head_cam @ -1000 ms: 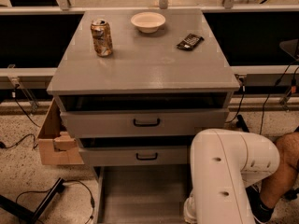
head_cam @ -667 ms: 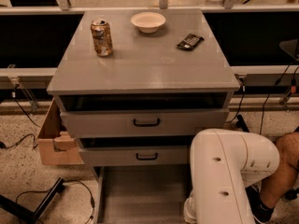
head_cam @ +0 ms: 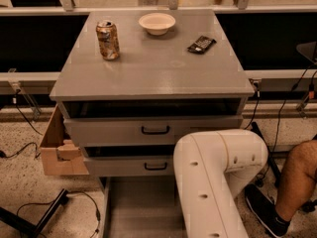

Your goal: Open bottom drawer

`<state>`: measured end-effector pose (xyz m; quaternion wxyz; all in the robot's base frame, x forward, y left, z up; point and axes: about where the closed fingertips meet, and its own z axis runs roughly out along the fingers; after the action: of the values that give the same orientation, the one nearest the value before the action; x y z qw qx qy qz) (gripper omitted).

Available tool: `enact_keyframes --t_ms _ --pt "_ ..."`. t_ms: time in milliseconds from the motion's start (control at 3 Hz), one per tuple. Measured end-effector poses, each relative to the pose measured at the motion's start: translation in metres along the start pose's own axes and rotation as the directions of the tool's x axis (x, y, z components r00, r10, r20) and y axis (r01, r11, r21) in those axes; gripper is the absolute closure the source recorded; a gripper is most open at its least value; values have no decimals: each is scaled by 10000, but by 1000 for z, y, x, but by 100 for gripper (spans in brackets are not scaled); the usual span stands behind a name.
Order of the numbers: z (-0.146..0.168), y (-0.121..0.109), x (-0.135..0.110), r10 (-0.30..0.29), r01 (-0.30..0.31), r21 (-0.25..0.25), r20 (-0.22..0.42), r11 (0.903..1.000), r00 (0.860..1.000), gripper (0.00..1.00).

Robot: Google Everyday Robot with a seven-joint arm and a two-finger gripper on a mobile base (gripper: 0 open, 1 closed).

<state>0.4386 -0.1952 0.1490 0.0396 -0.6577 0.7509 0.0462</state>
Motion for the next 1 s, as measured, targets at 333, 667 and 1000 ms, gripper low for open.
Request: enact_keyframes --t_ms 333,667,1000 --pt "0 -3 0 0 0 1 0 10000 10000 0" --pt "0 -4 0 0 0 2 0 10000 10000 15" --pt "0 -5 0 0 0 3 0 10000 10000 39"
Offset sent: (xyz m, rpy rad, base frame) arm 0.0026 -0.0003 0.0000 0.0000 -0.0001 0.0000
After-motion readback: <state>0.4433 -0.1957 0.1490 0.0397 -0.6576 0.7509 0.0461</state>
